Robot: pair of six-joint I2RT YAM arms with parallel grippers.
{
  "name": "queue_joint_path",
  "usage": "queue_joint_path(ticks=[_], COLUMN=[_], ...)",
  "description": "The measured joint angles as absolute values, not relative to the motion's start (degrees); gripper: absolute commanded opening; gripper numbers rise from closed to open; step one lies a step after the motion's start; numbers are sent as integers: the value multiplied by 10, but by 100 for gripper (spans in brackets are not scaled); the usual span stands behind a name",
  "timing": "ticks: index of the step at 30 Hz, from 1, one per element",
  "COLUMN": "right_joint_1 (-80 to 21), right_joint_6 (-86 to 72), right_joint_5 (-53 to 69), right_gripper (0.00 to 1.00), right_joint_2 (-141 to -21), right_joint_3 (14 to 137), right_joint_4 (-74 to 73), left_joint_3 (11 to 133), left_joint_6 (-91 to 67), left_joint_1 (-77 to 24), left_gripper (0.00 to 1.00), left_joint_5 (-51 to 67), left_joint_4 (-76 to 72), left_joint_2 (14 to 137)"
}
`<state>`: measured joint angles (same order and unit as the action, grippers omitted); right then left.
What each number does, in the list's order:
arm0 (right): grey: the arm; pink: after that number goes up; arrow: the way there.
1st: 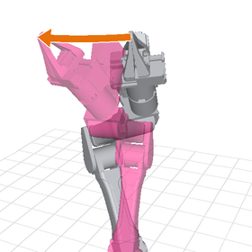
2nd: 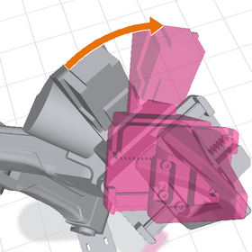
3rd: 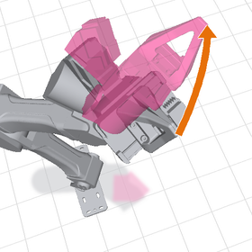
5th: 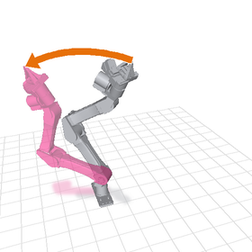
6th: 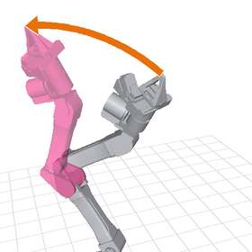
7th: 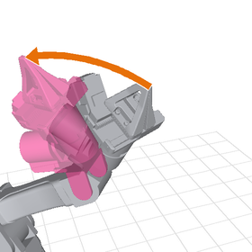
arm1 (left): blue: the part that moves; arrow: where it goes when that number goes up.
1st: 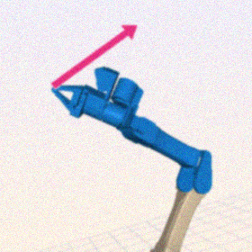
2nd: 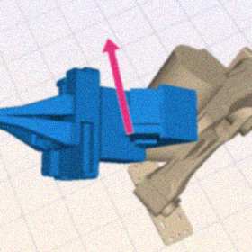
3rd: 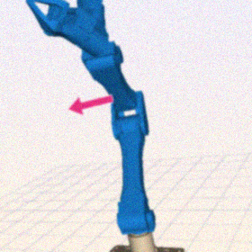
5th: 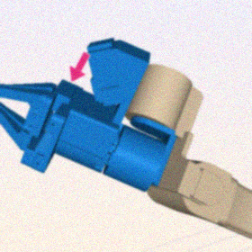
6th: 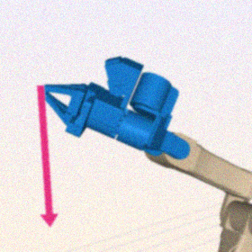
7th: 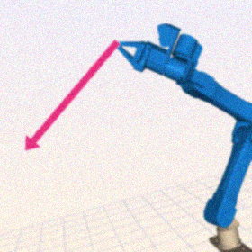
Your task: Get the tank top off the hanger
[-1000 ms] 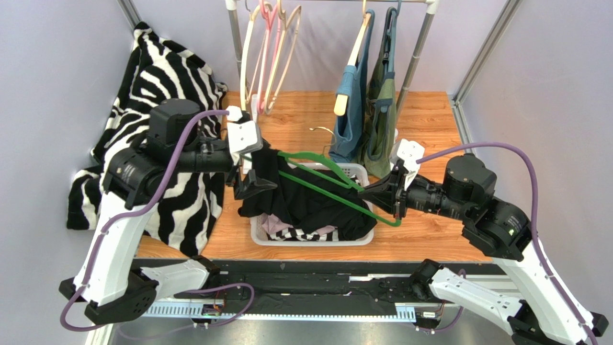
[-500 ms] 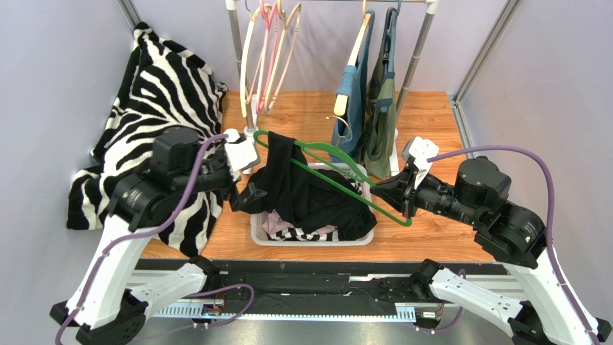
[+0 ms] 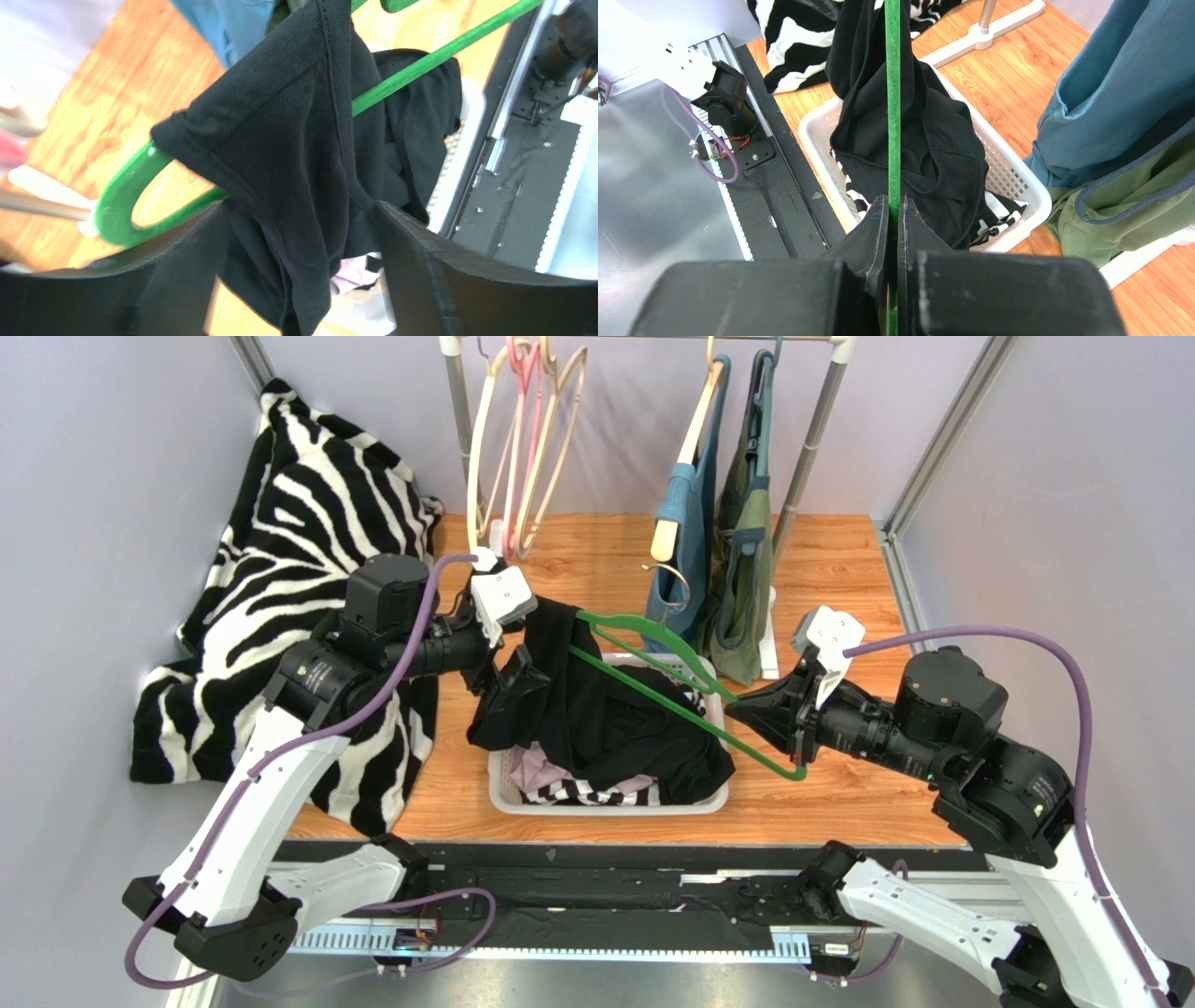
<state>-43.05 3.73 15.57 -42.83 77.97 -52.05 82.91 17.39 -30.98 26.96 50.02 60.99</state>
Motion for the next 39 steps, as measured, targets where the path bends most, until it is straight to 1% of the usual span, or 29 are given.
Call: queue_joint_path(ticks=[1, 3, 4, 12, 23, 26, 30, 33, 36, 39], right_joint_1=[-430, -430, -430, -430, -430, -430, -430, -430, -430, -430], right_joint_6=[36, 32, 32, 23, 21, 16, 10, -2, -16, -29], right_joint_5=[156, 157, 159, 166, 142, 142, 138, 123, 102, 69], right_gripper=[0, 0, 0, 0, 0, 0, 0, 0, 0, 0], right_joint_2=[-426, -423, -422, -422, -384, -376, -367, -330, -267, -223], right_joint_3=[779, 778, 778, 777, 768, 788, 854, 893, 896, 897], right_joint_4=[-521, -521, -521, -529, -590, -628, -694, -713, -711, -711], left_joint_3=[829, 829, 829, 848, 971, 987, 1017, 1062, 1130, 1160], left_joint_6=[173, 168, 170, 170, 169, 168, 160, 152, 149, 145], left_joint_1=[-310, -310, -310, -310, -285, -284, -283, -288, -307, -318], left_gripper=[53, 24, 0, 0, 0, 0, 0, 0, 0, 0], left_joint_5=[276, 289, 297, 314, 272, 257, 269, 289, 303, 319], left_joint_4=[499, 499, 498, 502, 514, 515, 520, 527, 535, 534], left_joint_2=[613, 620, 624, 638, 627, 630, 657, 693, 736, 751])
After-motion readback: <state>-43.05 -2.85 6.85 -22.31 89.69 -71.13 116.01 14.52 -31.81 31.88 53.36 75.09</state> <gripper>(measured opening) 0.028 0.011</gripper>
